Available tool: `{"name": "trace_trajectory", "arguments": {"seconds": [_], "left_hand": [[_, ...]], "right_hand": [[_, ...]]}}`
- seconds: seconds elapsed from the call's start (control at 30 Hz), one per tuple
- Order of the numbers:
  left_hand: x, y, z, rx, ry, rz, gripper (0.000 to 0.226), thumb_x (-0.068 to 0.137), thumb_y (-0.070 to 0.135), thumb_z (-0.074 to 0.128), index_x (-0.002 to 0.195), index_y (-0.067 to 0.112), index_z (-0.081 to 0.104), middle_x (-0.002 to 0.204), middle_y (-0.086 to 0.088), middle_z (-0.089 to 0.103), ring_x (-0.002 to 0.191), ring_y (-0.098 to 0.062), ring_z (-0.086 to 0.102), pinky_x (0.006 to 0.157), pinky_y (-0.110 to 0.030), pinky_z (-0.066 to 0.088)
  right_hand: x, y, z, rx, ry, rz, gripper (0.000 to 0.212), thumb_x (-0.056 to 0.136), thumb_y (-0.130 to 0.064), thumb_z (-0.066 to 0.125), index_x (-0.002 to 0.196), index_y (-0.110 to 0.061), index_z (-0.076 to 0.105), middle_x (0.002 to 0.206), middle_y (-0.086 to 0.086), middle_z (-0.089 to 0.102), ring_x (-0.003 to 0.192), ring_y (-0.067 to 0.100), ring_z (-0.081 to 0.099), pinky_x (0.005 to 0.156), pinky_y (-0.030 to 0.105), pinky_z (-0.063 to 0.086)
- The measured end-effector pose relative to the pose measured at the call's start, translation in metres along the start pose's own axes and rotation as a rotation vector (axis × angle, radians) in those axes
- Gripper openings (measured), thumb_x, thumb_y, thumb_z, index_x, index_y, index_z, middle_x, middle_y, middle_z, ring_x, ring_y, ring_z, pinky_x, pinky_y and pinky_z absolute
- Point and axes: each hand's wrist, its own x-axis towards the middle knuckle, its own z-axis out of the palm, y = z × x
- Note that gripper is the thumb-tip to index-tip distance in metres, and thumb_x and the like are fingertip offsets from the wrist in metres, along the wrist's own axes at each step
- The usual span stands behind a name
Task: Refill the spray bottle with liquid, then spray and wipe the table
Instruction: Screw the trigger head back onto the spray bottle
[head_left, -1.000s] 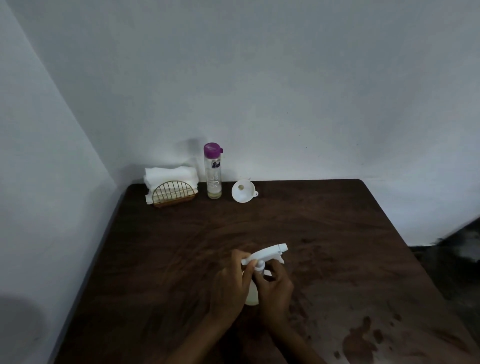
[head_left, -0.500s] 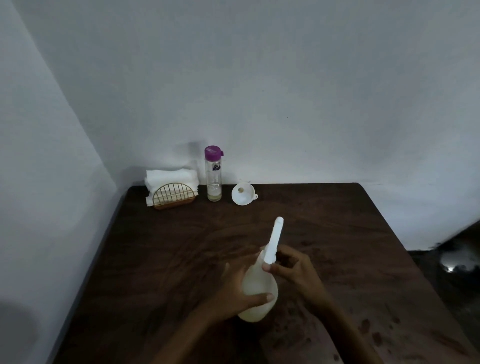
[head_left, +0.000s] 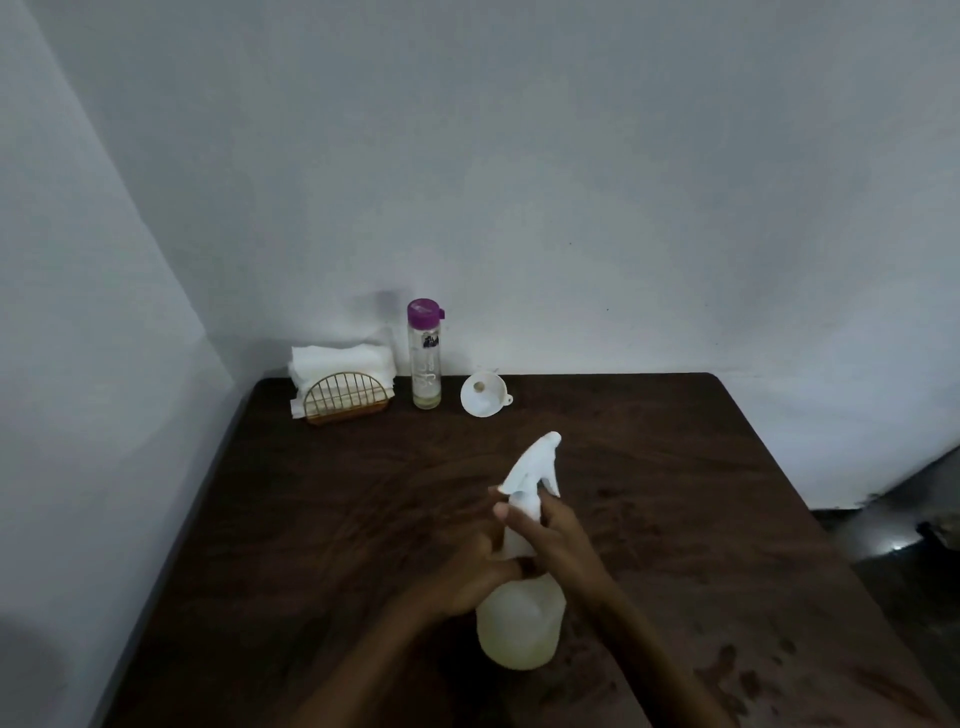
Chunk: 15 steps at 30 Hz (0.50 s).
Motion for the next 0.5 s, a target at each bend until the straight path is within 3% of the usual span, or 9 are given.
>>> {"name": "trace_trajectory", "arguments": {"seconds": [0.1,0.17,0.23,0.33,0.43,0.5], "left_hand": [[0.005,0.005,0.000,0.046,-0.021,0.081,0.058,0.079,0.044,0.064,0.128,0.018,0.049,0.127,0.004,0.054,0.118,-0.009,0.050,0.096,-0.019,0.044],[0.009,0.003,0.002,0.084,0.047,0.110,0.067,0.069,0.056,0.063,0.125,0.022,0.051,0.124,0.006,0.057,0.114,-0.009,0.055,0.099,-0.035,0.046],[0.013,0.001,0.008,0.111,0.079,0.107,0.060,0.075,0.045,0.064,0.127,0.018,0.051,0.123,0.013,0.055,0.113,-0.004,0.053,0.101,-0.032,0.045],[0.015,0.002,0.012,0.159,0.133,0.182,0.048,0.087,0.017,0.055,0.131,0.000,0.045,0.116,0.036,0.051,0.108,0.017,0.047,0.094,-0.006,0.039],[0.005,0.013,0.011,0.275,0.228,0.262,0.048,0.080,0.029,0.055,0.126,0.016,0.052,0.124,0.009,0.058,0.113,-0.005,0.054,0.096,-0.021,0.043],[0.000,0.013,0.013,0.314,0.278,0.261,0.041,0.084,0.028,0.056,0.124,0.019,0.052,0.123,0.002,0.060,0.112,-0.013,0.056,0.091,-0.017,0.041]], "right_hand": [[0.000,-0.001,0.002,-0.008,-0.006,-0.059,0.018,0.088,-0.024,0.060,0.094,-0.012,0.073,0.091,0.002,0.073,0.088,0.011,0.068,0.073,0.020,0.053],[0.000,0.001,0.006,0.037,0.079,-0.103,0.020,0.090,-0.017,0.057,0.090,-0.004,0.072,0.086,0.006,0.073,0.083,0.014,0.069,0.070,0.019,0.052],[0.002,0.002,0.010,0.058,0.157,-0.103,0.021,0.091,-0.015,0.056,0.086,-0.003,0.072,0.083,0.007,0.074,0.080,0.015,0.069,0.070,0.020,0.053],[0.006,0.008,0.014,0.025,0.255,-0.102,0.022,0.091,-0.014,0.056,0.078,-0.008,0.072,0.079,0.008,0.073,0.077,0.017,0.069,0.072,0.029,0.055],[0.010,0.014,0.018,-0.022,0.376,-0.070,0.018,0.089,-0.015,0.059,0.072,-0.013,0.066,0.073,0.008,0.069,0.074,0.020,0.067,0.073,0.038,0.053],[0.013,0.017,0.020,-0.098,0.423,-0.038,0.021,0.085,-0.030,0.059,0.077,-0.011,0.063,0.073,0.005,0.068,0.074,0.017,0.066,0.074,0.041,0.052]]}}
